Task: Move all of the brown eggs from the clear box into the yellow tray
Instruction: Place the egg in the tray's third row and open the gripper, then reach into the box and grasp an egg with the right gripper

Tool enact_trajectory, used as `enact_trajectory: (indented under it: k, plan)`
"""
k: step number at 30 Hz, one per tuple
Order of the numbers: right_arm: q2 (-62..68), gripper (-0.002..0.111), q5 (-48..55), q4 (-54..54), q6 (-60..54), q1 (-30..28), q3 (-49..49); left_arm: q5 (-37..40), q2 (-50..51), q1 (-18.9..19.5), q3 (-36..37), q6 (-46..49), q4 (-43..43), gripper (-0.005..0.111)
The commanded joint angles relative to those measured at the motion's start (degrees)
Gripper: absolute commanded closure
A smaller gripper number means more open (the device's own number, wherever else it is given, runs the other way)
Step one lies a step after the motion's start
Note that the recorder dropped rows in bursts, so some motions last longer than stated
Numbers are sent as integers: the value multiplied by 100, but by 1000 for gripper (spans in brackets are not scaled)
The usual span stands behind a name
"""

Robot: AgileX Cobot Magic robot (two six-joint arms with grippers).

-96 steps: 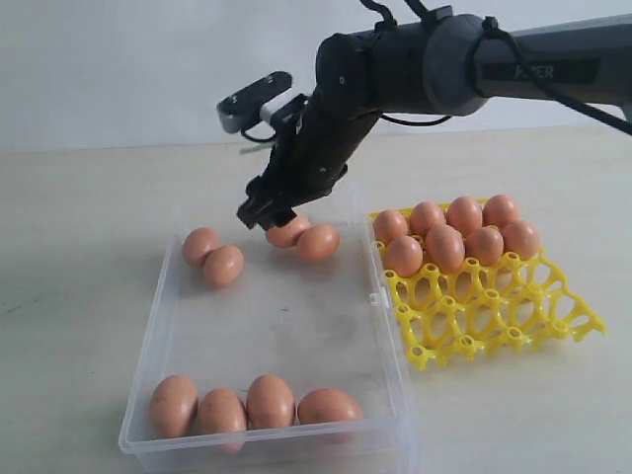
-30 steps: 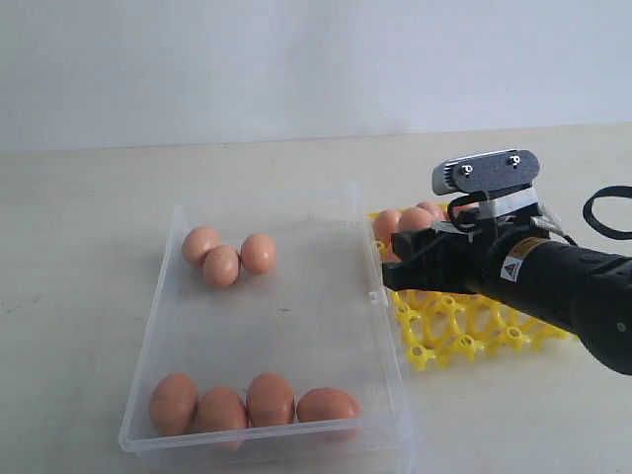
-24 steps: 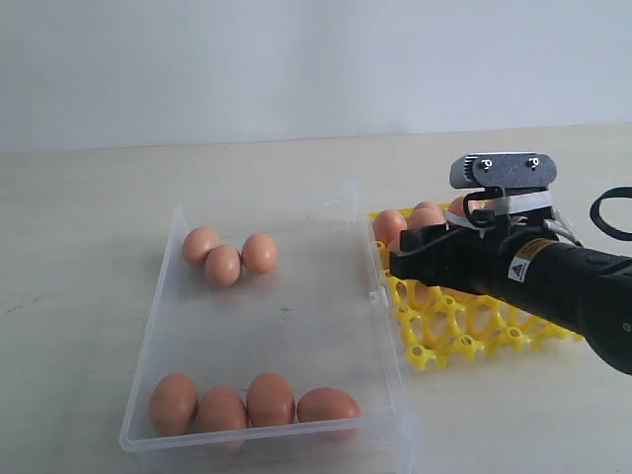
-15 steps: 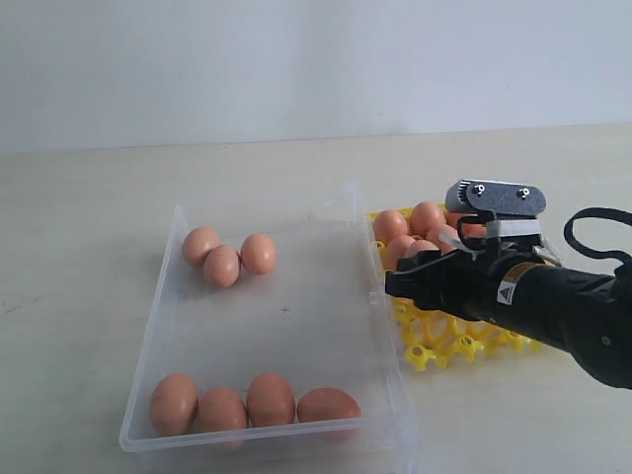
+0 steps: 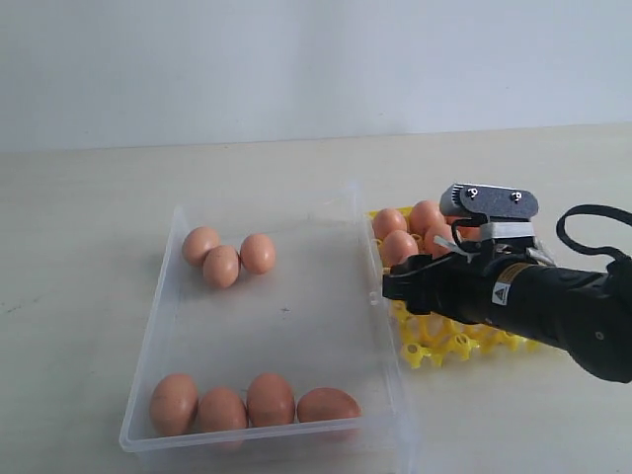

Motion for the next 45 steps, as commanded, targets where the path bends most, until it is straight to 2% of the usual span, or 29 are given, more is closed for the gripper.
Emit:
enact_trajectory:
  k: [1,3,6,10,15,19,25,28,33,38,45]
  plan:
    - [-798,66,536,-106,0,-11,-47,-80,-32,-29,-23,-33,-32,107]
    - [-1250,84,1078,-305,0,-11,-180,-80,-32,-29,-23,-33,-32,107]
    - [-1752,108,2416,-810,-26,62,-836,-80,-32,-29,-23,-33,-32,107]
    - [-1727,108,4009,-649,-485,397,-2047,-80,-32,-29,-23,-33,-32,107]
    - [-980,108,5007,654,-1804,919,-3548,-80,-32,-29,-23,-33,-32,107]
    - [90,97,5981,1291,-1807,1058,-4817,-80,-32,-29,-23,-33,-32,107]
    - [1436,58,7120,1292,-1502,1125,-6346,-80,-32,-29,-23,-33,-32,107]
    - [1914,48,7407,1291,-1395,1151,-6874,-80,-32,-29,-23,-33,-32,107]
    - [2519,47,7514,1243,-1395,1192,-7443,-80,-32,-29,-23,-33,-32,107]
    - [2994,47,7694,416,-1144,1192,-7912,-80,-32,-29,-23,-33,-32,107]
    - [3431,47,7639,408,-1144,1192,-8171,-80,-32,-29,-23,-33,-32,107]
